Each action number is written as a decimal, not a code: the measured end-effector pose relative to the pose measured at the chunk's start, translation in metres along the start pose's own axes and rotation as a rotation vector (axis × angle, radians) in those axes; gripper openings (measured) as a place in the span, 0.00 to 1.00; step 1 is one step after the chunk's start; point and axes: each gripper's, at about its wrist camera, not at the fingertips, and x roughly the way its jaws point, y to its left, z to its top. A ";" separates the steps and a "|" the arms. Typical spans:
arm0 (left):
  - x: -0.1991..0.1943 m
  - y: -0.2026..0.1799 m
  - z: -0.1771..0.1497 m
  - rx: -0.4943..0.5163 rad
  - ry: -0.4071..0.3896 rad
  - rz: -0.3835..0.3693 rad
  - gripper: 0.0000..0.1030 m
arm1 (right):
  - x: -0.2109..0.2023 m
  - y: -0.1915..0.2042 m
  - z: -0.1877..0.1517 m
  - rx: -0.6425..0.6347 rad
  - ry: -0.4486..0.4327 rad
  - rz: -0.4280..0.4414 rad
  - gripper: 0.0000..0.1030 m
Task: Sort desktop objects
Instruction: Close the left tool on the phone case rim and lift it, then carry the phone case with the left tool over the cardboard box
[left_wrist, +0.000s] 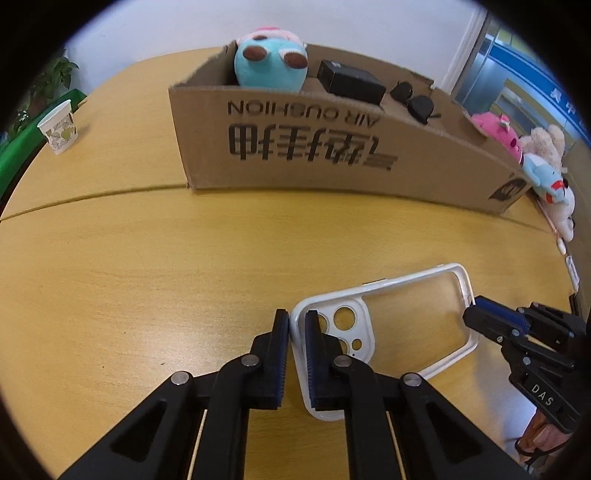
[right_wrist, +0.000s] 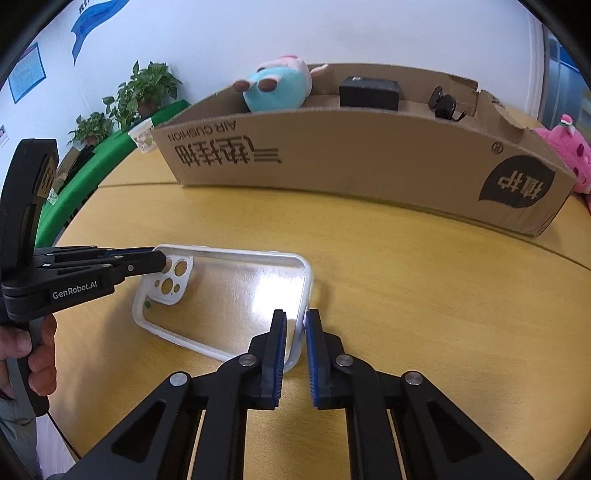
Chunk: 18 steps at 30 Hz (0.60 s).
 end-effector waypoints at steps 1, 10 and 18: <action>-0.004 -0.002 0.004 -0.003 -0.018 -0.006 0.06 | -0.006 -0.003 0.003 0.002 -0.016 0.000 0.10; -0.081 -0.045 0.068 0.085 -0.272 -0.001 0.06 | -0.077 -0.020 0.046 0.004 -0.213 -0.010 0.10; -0.113 -0.082 0.127 0.136 -0.409 -0.040 0.06 | -0.134 -0.046 0.105 -0.012 -0.360 -0.070 0.13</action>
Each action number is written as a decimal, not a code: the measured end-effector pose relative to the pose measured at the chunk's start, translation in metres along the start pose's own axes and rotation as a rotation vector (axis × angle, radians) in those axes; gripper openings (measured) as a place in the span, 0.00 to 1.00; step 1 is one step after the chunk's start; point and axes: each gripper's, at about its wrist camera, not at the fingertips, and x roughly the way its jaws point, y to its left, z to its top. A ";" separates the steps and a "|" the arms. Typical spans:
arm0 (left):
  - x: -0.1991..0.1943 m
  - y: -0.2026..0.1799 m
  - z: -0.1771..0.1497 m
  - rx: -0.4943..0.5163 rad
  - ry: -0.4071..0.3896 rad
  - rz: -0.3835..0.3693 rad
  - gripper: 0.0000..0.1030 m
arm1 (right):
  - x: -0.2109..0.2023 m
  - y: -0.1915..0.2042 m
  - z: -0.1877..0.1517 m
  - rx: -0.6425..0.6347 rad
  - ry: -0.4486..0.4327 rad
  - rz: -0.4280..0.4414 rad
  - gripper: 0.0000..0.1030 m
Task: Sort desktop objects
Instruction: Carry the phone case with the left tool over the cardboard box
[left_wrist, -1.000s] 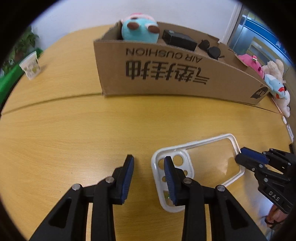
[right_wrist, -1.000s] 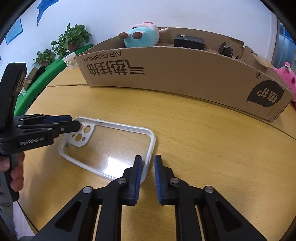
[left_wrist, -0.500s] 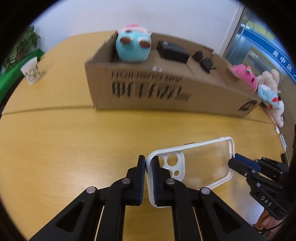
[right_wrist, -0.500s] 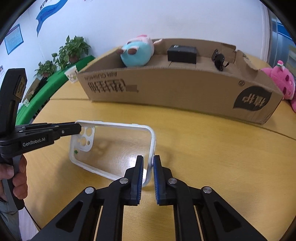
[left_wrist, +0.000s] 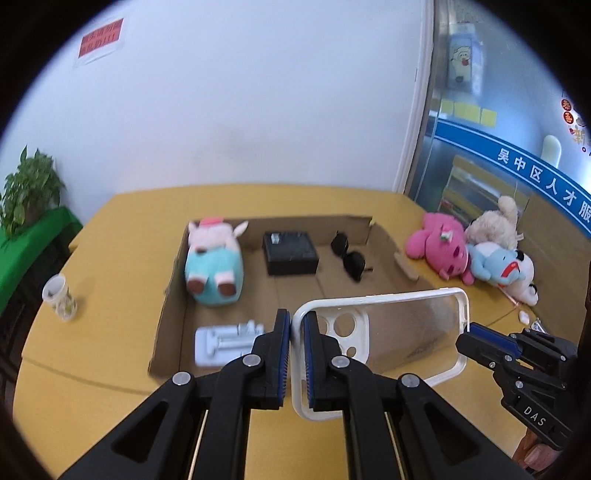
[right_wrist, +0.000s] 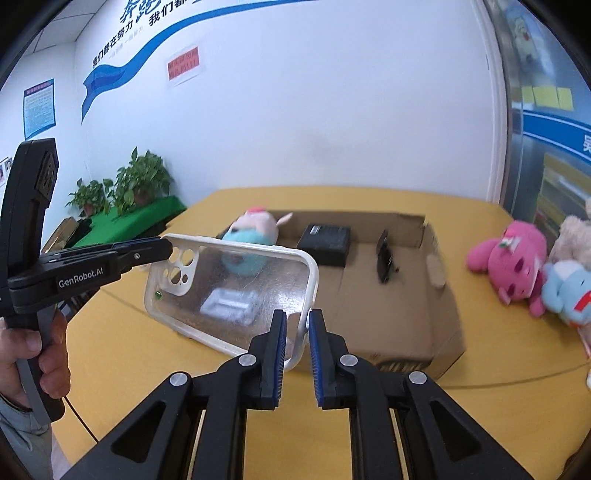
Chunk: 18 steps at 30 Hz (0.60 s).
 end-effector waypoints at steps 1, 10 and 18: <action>0.003 -0.003 0.007 0.006 -0.008 0.001 0.06 | 0.001 -0.004 0.007 -0.001 -0.008 -0.006 0.13; 0.057 0.003 0.045 0.003 0.021 0.018 0.06 | 0.057 -0.033 0.047 0.006 0.066 0.010 0.15; 0.133 0.031 0.060 -0.047 0.145 0.046 0.06 | 0.147 -0.056 0.070 0.029 0.214 0.043 0.17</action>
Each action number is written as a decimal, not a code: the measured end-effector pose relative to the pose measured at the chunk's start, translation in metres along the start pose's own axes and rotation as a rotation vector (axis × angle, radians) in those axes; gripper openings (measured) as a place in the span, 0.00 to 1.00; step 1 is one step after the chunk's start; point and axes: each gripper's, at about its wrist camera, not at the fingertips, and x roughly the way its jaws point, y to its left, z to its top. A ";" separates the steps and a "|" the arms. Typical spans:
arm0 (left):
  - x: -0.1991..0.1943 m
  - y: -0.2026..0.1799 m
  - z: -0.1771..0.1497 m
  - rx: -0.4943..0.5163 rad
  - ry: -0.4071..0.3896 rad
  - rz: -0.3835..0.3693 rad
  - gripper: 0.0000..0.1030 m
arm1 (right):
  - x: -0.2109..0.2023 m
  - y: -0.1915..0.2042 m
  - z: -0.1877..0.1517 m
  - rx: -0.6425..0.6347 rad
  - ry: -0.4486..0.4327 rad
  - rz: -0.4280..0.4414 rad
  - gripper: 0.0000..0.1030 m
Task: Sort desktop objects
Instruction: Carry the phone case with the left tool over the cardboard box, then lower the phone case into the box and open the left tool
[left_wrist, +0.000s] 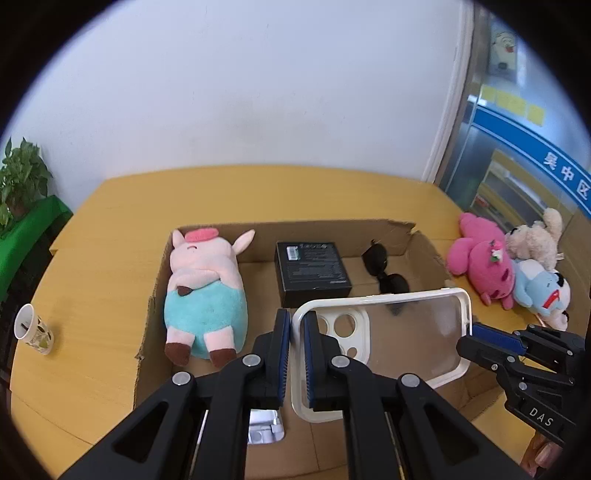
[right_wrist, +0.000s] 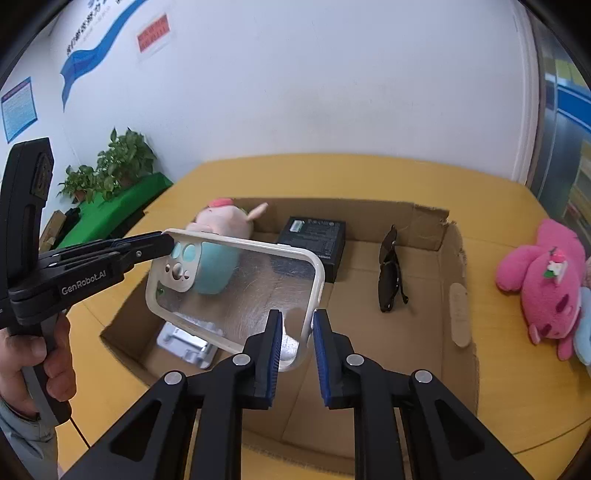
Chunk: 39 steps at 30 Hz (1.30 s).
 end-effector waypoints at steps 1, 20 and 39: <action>0.009 0.002 0.002 -0.004 0.016 0.004 0.06 | 0.008 -0.002 0.001 0.007 0.014 0.002 0.18; 0.159 0.008 -0.004 0.030 0.385 0.082 0.06 | 0.176 -0.050 -0.001 0.102 0.504 -0.006 0.25; -0.069 0.004 -0.037 0.033 -0.232 0.112 0.81 | -0.024 0.002 -0.049 0.028 -0.109 -0.111 1.00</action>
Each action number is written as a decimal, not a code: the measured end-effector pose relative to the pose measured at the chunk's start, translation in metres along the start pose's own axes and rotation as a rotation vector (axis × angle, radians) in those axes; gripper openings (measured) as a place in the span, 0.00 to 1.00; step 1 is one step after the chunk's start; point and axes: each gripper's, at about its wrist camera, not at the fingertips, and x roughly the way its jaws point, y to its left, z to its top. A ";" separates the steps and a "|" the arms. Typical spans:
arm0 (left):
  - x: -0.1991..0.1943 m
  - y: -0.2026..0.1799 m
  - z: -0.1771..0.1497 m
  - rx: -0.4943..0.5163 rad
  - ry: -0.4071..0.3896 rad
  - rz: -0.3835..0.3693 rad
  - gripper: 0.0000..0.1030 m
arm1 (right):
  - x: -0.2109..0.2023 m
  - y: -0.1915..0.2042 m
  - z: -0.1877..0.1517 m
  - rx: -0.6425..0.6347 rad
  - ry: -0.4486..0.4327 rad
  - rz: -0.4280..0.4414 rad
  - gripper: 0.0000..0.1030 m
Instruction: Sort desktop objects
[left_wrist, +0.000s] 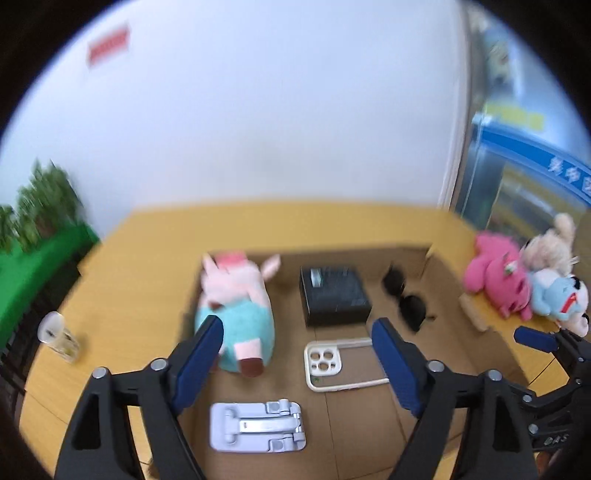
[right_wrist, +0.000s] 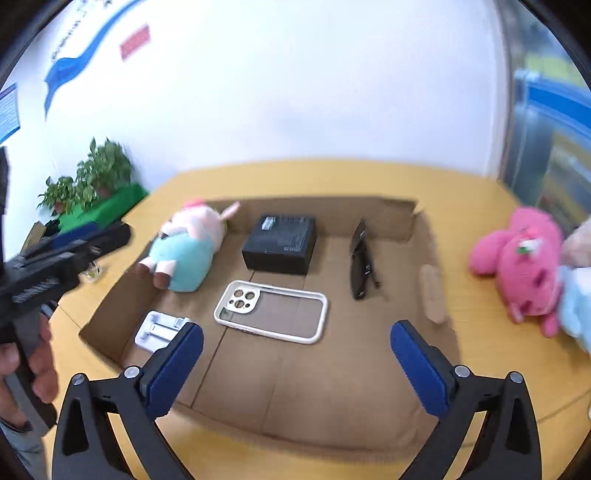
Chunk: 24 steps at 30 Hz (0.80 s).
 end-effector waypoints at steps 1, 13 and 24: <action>-0.015 0.000 -0.008 -0.007 -0.016 0.017 0.81 | -0.006 0.001 -0.009 -0.005 -0.026 -0.007 1.00; -0.010 0.012 -0.101 -0.050 -0.005 0.194 0.81 | 0.011 0.004 -0.086 -0.017 -0.079 -0.108 1.00; 0.006 0.013 -0.131 -0.028 -0.051 0.198 0.82 | 0.006 0.006 -0.112 -0.022 -0.255 -0.101 1.00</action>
